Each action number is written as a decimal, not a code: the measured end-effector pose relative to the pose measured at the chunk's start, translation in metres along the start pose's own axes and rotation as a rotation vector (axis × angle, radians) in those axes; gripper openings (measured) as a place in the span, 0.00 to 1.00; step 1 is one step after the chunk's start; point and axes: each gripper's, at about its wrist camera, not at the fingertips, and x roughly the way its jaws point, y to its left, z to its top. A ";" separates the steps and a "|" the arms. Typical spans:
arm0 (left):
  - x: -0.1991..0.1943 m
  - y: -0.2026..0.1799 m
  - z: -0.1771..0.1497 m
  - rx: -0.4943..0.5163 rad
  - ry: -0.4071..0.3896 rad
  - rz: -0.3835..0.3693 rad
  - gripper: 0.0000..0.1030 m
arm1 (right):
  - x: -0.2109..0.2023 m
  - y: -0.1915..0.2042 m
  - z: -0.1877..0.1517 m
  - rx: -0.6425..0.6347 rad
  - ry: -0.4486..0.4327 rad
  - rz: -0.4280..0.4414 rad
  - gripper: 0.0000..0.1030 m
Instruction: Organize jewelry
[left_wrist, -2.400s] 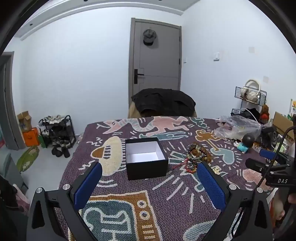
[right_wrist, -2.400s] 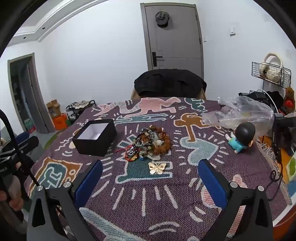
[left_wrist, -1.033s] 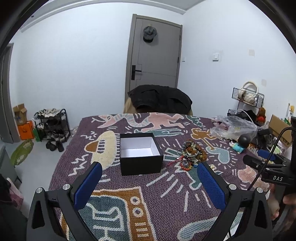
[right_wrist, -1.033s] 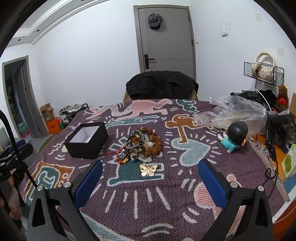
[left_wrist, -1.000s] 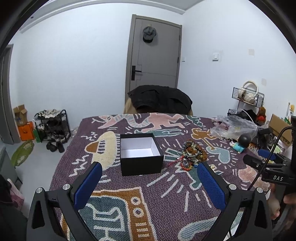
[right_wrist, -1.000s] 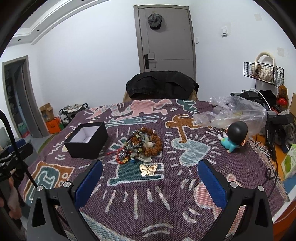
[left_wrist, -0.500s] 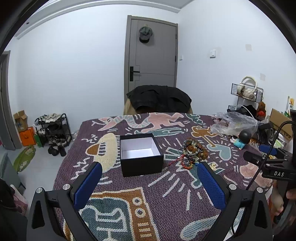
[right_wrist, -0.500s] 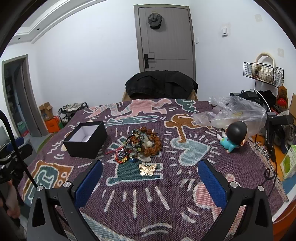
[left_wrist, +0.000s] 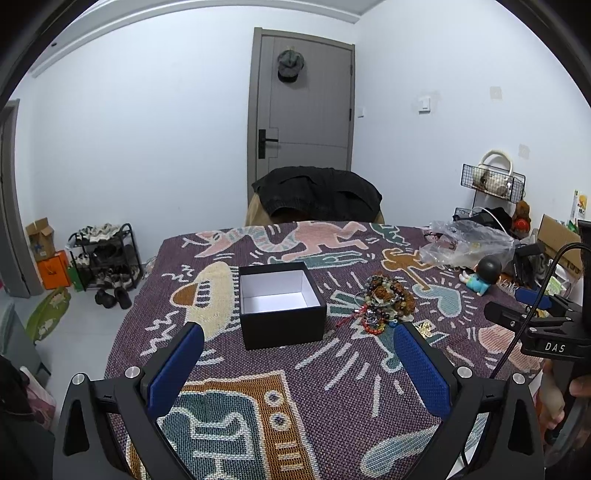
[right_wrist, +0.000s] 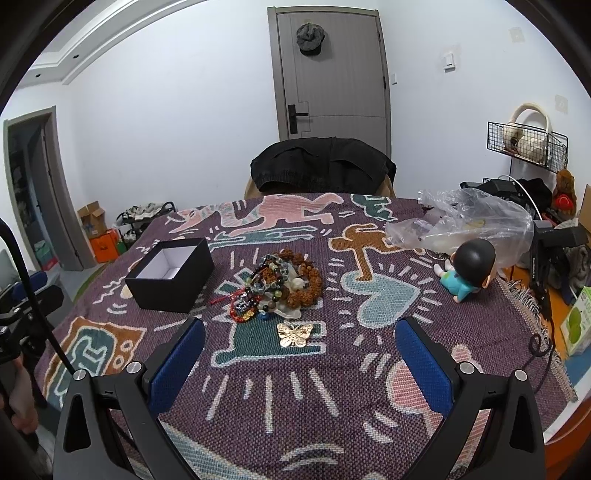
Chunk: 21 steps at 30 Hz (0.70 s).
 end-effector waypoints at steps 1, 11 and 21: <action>0.000 0.000 0.000 0.001 0.000 0.000 1.00 | 0.000 0.000 0.000 0.001 0.000 0.000 1.00; 0.001 0.000 -0.001 -0.001 0.001 -0.001 0.99 | 0.000 0.000 -0.001 0.001 0.002 -0.001 1.00; 0.010 0.000 -0.004 -0.009 0.025 -0.017 1.00 | 0.010 -0.004 -0.003 0.013 0.029 -0.002 1.00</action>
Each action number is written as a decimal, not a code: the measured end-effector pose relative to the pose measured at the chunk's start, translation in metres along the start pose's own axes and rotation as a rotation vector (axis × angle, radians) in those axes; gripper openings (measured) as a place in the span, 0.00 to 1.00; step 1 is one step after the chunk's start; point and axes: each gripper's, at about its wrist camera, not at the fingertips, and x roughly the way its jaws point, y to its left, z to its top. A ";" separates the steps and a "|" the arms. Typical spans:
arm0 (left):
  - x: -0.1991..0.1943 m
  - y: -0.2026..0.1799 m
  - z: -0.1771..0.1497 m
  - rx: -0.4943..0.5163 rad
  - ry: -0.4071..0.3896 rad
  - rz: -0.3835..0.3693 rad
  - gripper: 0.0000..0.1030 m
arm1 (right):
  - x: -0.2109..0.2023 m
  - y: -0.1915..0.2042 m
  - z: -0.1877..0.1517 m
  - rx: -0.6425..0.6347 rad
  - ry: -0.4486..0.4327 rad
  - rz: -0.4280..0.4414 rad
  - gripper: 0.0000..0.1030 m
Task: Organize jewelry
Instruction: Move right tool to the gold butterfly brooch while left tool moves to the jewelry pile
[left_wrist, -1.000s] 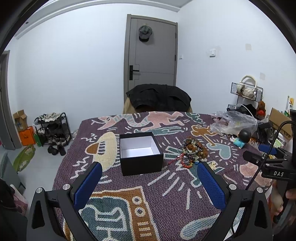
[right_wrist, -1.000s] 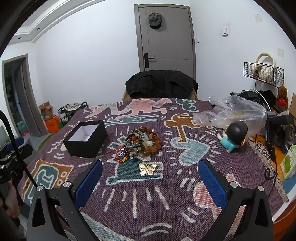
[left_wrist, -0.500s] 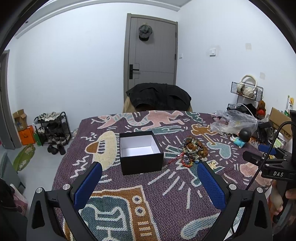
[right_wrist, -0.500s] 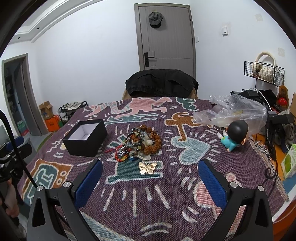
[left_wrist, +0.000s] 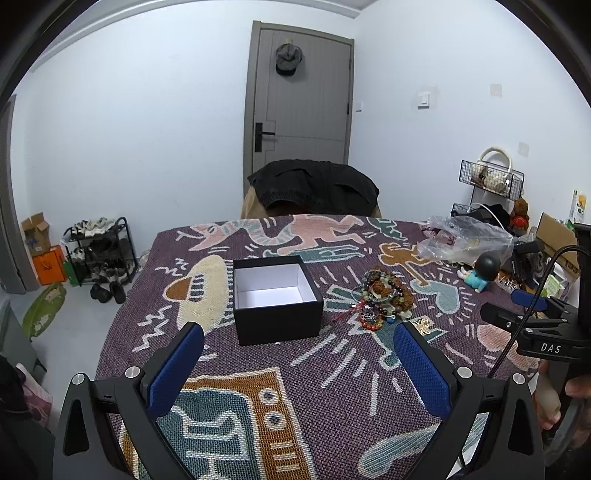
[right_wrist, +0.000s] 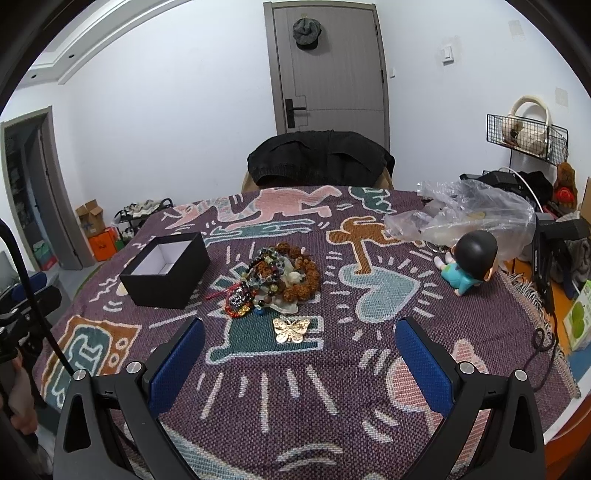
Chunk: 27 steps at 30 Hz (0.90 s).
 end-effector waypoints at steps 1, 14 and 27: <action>0.001 0.000 0.001 -0.001 0.002 0.000 1.00 | 0.002 0.000 0.000 0.002 0.005 0.001 1.00; 0.031 -0.008 0.005 -0.012 0.077 -0.042 0.90 | 0.031 -0.029 -0.004 0.069 0.093 0.034 0.87; 0.069 -0.019 0.008 -0.018 0.151 -0.089 0.74 | 0.070 -0.047 -0.010 0.120 0.217 0.089 0.62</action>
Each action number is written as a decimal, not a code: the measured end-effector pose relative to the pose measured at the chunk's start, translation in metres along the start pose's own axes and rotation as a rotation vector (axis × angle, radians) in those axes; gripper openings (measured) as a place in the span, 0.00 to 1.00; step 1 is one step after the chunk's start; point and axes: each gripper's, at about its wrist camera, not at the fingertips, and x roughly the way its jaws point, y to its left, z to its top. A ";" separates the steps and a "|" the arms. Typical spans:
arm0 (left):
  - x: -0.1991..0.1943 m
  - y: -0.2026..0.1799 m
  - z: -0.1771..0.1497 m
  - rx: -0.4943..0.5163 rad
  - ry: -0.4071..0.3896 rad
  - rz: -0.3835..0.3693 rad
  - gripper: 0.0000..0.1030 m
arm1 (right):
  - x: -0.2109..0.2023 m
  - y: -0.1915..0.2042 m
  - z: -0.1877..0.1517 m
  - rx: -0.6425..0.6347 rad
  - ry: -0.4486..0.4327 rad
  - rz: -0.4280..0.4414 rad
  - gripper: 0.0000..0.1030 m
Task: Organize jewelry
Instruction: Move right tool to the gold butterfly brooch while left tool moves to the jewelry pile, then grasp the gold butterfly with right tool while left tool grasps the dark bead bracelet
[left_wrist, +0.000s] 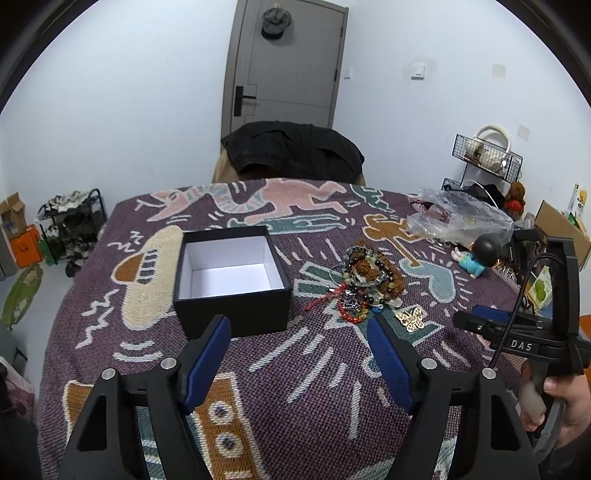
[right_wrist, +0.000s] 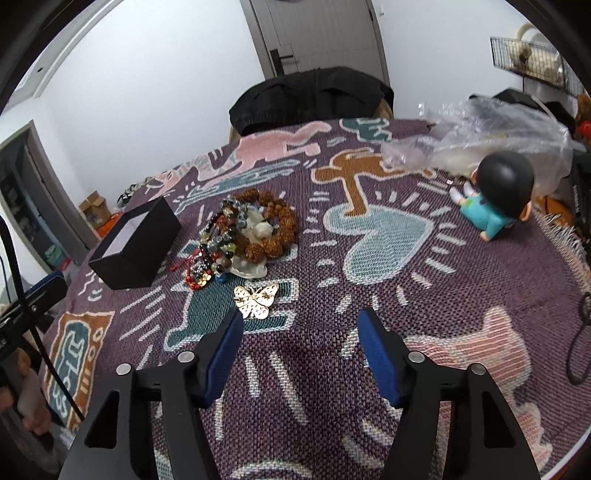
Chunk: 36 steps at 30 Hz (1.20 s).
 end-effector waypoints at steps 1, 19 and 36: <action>0.002 -0.001 0.000 0.001 0.004 -0.001 0.73 | 0.004 0.000 0.001 0.000 0.009 0.002 0.62; 0.041 0.008 0.007 -0.063 0.086 -0.066 0.55 | 0.054 0.032 0.017 -0.125 0.139 -0.015 0.64; 0.066 -0.010 0.032 -0.055 0.131 -0.146 0.53 | 0.049 0.017 0.017 -0.158 0.092 -0.063 0.32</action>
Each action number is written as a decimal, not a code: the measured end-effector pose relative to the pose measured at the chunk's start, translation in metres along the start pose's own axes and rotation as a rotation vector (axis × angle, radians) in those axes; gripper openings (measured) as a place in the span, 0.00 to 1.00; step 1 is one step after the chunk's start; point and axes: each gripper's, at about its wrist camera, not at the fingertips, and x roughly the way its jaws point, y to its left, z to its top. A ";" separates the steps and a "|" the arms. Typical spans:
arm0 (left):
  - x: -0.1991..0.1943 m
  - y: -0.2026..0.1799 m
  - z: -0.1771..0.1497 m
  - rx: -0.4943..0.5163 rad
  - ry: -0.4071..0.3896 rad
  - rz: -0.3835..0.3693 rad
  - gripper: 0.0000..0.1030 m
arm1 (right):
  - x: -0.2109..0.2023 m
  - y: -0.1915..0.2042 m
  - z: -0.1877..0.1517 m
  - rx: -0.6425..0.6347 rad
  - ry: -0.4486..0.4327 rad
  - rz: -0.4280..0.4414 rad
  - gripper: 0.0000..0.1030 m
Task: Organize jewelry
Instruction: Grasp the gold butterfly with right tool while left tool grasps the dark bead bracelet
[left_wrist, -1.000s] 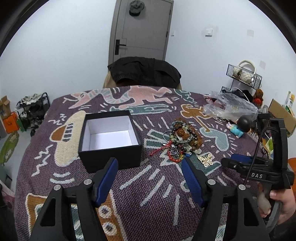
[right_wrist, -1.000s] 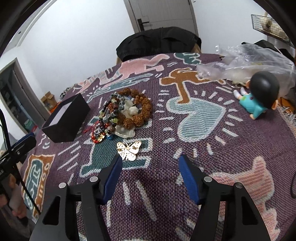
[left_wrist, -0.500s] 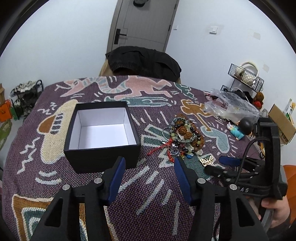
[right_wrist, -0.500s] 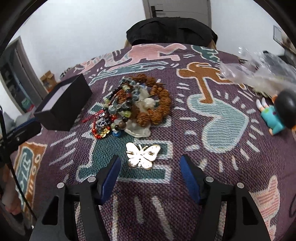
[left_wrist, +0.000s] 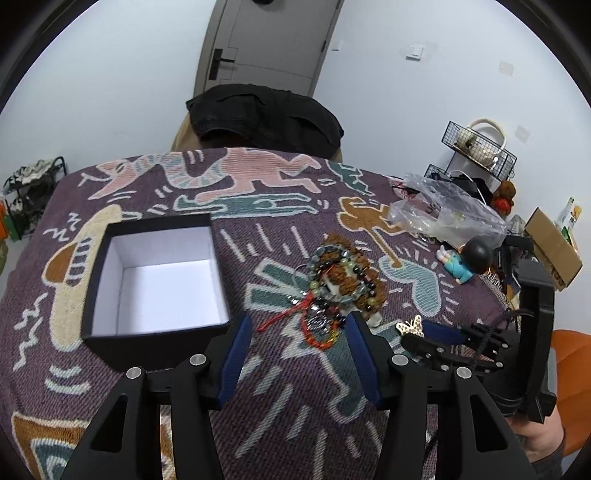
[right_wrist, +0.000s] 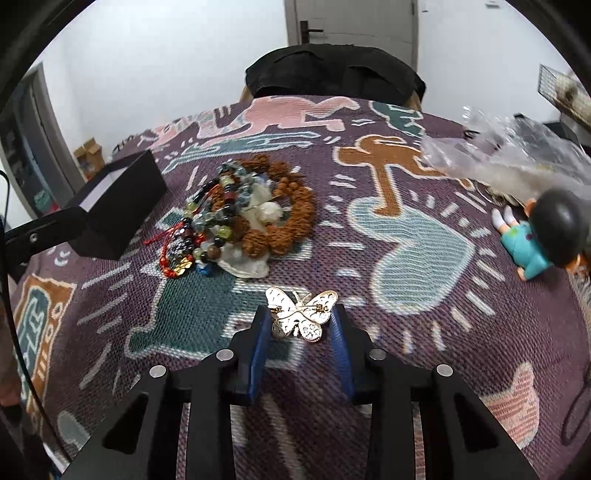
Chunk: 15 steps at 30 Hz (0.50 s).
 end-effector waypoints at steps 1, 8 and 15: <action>0.003 -0.002 0.003 0.000 0.006 -0.005 0.53 | -0.002 -0.004 -0.002 0.014 -0.003 0.003 0.33; 0.023 -0.010 0.021 0.008 0.046 -0.022 0.47 | -0.012 -0.030 -0.010 0.103 -0.031 0.038 0.33; 0.052 -0.010 0.032 -0.014 0.134 -0.042 0.40 | -0.023 -0.046 -0.014 0.154 -0.059 0.064 0.33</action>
